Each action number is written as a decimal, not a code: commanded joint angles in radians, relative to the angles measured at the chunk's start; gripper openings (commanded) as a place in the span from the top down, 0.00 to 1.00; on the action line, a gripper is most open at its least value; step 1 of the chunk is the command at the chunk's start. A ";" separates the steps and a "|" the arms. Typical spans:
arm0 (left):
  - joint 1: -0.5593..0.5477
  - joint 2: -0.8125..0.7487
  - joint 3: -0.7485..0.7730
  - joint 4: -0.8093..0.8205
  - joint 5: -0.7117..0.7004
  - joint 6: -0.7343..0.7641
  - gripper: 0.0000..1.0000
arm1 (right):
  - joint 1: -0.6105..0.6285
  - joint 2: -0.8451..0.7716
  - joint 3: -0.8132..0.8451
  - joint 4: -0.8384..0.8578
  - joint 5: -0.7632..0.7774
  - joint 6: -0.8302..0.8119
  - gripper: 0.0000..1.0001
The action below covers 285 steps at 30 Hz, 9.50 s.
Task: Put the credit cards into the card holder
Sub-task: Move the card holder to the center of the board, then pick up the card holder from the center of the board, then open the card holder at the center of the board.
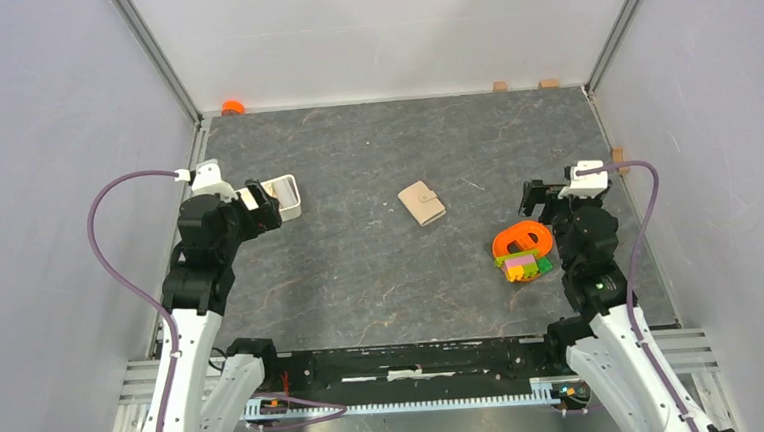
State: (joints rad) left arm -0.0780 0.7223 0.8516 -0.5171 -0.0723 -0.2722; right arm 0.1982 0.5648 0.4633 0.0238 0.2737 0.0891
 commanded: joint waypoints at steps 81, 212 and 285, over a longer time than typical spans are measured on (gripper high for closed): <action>-0.364 0.151 -0.243 0.421 0.338 -0.418 0.00 | 0.293 1.002 0.029 0.364 -0.720 0.479 1.00; -0.505 0.373 -0.034 0.334 0.864 -0.204 0.98 | 0.716 0.524 -0.046 0.434 -1.054 0.289 0.76; -0.542 0.294 -0.477 0.384 0.206 -0.482 0.66 | 0.846 0.926 0.151 0.178 -0.215 0.471 1.00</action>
State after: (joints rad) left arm -0.6159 1.0271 0.3225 -0.0181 0.2356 -0.8547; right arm 1.0401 1.5269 0.5987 0.1936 0.0395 0.5606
